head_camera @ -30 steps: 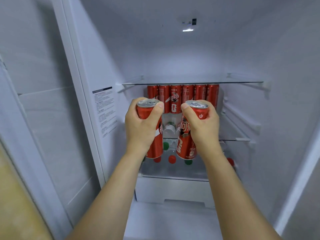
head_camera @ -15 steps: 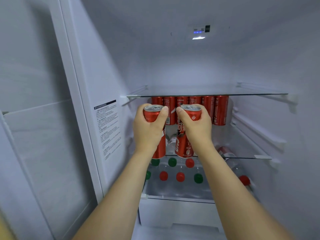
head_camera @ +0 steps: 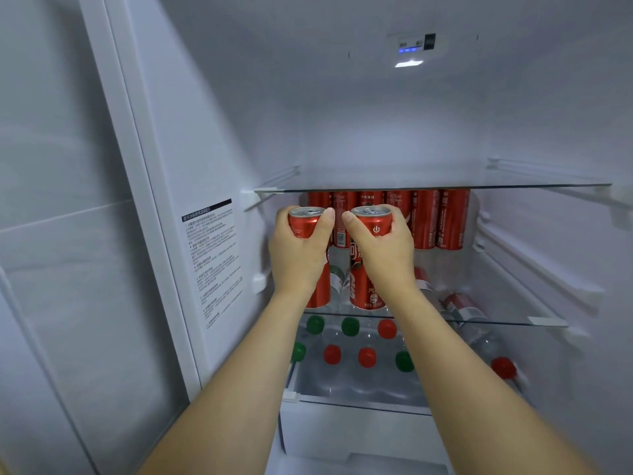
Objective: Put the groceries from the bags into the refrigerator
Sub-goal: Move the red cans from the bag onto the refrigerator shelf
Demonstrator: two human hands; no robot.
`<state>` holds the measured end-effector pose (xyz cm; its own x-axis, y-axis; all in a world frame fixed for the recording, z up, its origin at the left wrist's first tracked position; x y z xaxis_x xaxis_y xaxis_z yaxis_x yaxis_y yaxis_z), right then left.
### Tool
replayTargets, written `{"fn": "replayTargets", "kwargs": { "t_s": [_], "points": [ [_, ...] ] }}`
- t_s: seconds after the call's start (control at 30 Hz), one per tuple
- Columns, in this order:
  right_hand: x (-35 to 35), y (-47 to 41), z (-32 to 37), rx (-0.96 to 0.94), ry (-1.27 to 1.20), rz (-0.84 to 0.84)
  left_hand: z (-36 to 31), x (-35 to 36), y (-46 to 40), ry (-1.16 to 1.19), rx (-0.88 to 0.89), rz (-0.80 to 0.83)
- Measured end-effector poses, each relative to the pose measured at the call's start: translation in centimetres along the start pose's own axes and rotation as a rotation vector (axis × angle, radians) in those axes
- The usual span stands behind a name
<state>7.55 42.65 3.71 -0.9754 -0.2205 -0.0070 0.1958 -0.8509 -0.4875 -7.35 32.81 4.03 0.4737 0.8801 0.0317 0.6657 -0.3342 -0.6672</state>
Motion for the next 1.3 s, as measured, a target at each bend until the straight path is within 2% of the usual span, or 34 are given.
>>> {"fn": "replayTargets", "kwargs": {
  "t_s": [0.97,1.3],
  "points": [
    [5.2,-9.1,-5.9,-0.081,0.056,-0.066,6.2,4.7,-5.5,-0.13,-0.002,-0.056],
    [6.5,-12.0,-7.6,-0.118,0.05,-0.089,8.2,7.1,-7.6,-0.163,0.049,-0.073]
  ]
}}
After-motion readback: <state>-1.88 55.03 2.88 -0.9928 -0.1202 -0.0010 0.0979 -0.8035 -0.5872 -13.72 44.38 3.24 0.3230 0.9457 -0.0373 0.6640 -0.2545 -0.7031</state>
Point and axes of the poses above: each hand's wrist, its own y-axis away from the middle knuckle, its own x-axis out of the palm, z = x × y, the point moved 8 cm from there along -y, towards the middle knuckle, and after that the axes turned 4 degrees about x, right-handed, at the moved point
